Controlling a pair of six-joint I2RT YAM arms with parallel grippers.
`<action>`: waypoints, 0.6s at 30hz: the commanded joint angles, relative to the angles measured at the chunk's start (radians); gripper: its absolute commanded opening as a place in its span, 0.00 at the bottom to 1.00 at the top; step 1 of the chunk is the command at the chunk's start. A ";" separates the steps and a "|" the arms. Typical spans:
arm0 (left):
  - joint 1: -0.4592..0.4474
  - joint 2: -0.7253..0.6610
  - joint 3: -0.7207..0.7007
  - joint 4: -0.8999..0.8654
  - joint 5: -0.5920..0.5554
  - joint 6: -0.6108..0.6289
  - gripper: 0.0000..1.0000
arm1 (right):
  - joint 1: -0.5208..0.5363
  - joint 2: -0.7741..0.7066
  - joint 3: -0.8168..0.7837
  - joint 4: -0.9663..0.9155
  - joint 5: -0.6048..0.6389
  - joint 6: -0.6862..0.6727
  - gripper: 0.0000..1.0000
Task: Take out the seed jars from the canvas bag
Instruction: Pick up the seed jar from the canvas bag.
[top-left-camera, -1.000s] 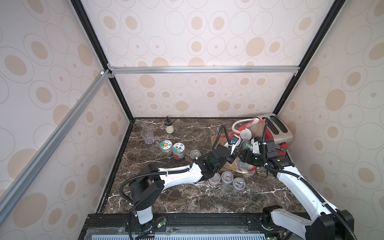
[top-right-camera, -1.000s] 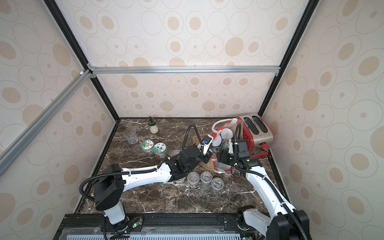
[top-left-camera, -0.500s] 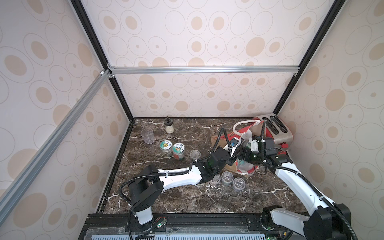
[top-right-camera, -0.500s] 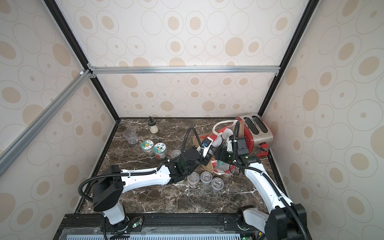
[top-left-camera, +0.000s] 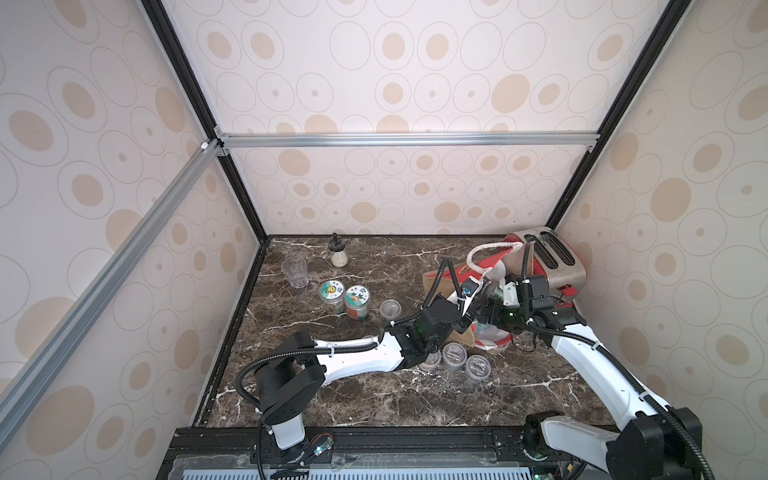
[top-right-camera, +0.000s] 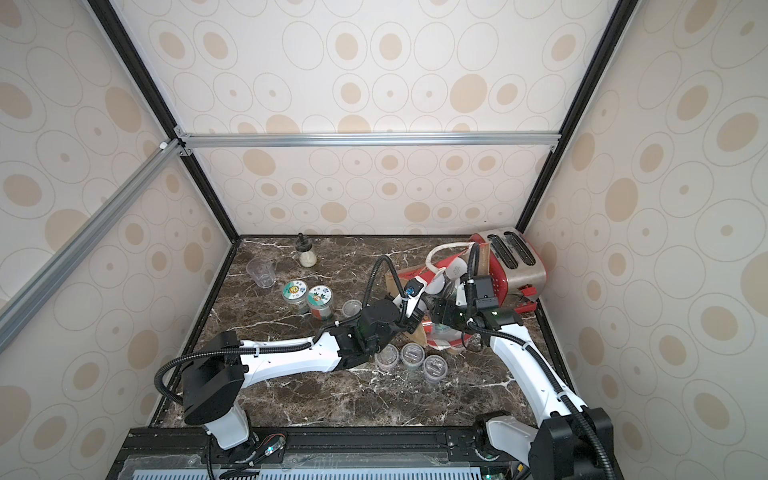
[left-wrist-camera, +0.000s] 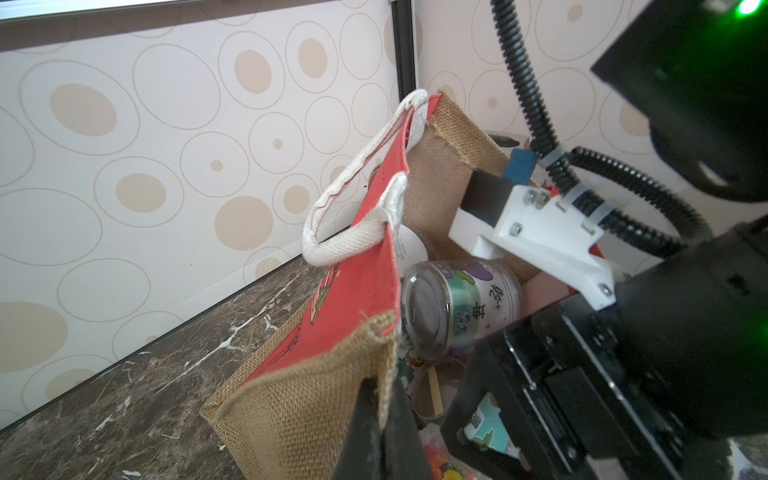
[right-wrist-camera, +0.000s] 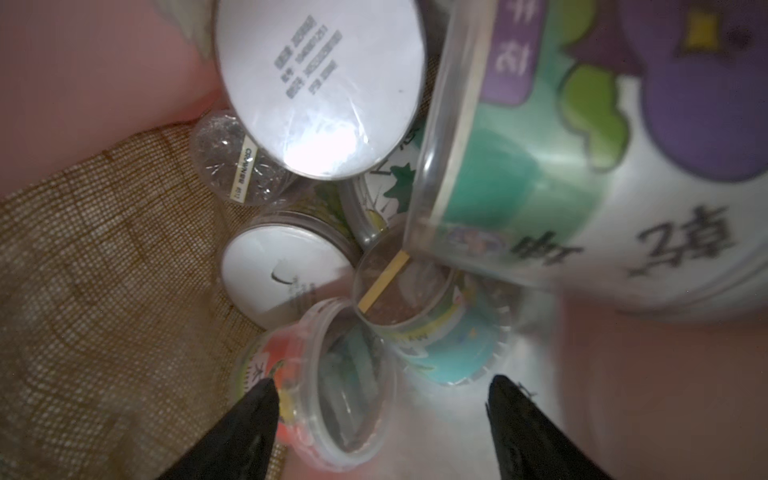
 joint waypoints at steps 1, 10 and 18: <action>-0.024 -0.031 0.015 0.051 0.001 0.029 0.00 | -0.007 0.047 0.066 -0.058 0.108 -0.063 0.74; -0.024 -0.027 0.025 0.051 -0.004 0.039 0.00 | -0.007 0.062 0.113 -0.073 0.120 -0.127 0.69; -0.023 -0.028 0.023 0.050 -0.009 0.043 0.00 | -0.008 0.117 0.231 -0.138 0.193 -0.225 0.79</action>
